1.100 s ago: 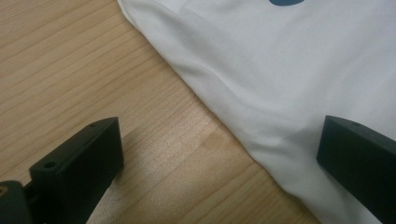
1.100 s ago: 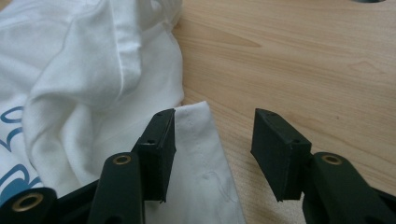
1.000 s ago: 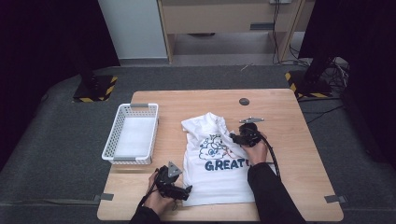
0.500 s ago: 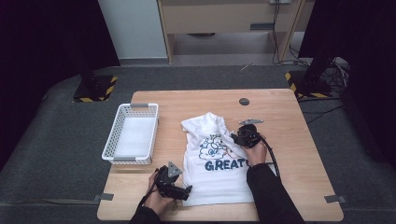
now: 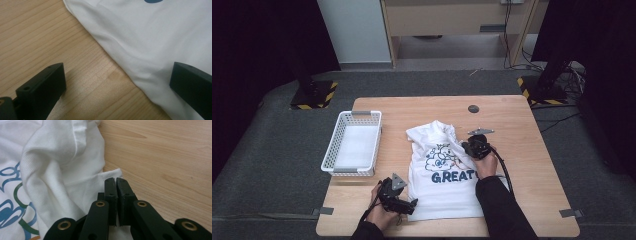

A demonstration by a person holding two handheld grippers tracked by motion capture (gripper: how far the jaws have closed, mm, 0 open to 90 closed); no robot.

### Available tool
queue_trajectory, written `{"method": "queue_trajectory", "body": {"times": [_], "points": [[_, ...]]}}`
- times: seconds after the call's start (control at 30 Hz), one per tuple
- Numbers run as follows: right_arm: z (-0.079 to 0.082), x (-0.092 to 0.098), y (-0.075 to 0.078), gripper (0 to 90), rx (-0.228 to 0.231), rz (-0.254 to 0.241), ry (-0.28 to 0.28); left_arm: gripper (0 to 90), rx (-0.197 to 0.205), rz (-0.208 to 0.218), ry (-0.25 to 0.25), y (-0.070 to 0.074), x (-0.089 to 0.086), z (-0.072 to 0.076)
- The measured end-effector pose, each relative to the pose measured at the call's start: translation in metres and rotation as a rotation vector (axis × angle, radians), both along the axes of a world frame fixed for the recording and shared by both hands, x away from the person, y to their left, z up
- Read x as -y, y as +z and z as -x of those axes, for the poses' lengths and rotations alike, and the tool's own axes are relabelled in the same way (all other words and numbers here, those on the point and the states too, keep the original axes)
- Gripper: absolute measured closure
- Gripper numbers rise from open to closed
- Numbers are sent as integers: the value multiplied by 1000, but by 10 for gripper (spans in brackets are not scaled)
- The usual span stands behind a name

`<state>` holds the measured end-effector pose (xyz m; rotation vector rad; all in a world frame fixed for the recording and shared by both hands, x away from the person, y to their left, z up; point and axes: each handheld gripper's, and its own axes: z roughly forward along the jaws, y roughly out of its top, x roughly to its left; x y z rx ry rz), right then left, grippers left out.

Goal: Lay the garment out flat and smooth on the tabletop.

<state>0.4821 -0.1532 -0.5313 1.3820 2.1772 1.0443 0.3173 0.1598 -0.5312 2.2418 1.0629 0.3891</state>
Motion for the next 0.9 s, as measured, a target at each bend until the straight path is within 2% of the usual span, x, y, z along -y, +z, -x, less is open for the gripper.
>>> {"method": "queue_trajectory", "body": {"times": [0.17,0.47,0.9], "points": [[1,2,5,877,21,7,-14,0,0,0,0,0,0,0],[4,28,36,877,87,-13,-74,0,1,0,-1,0,0,0],[3,64,62,877,139,18,-171,0,0,-4,-4,0,0,0]]}}
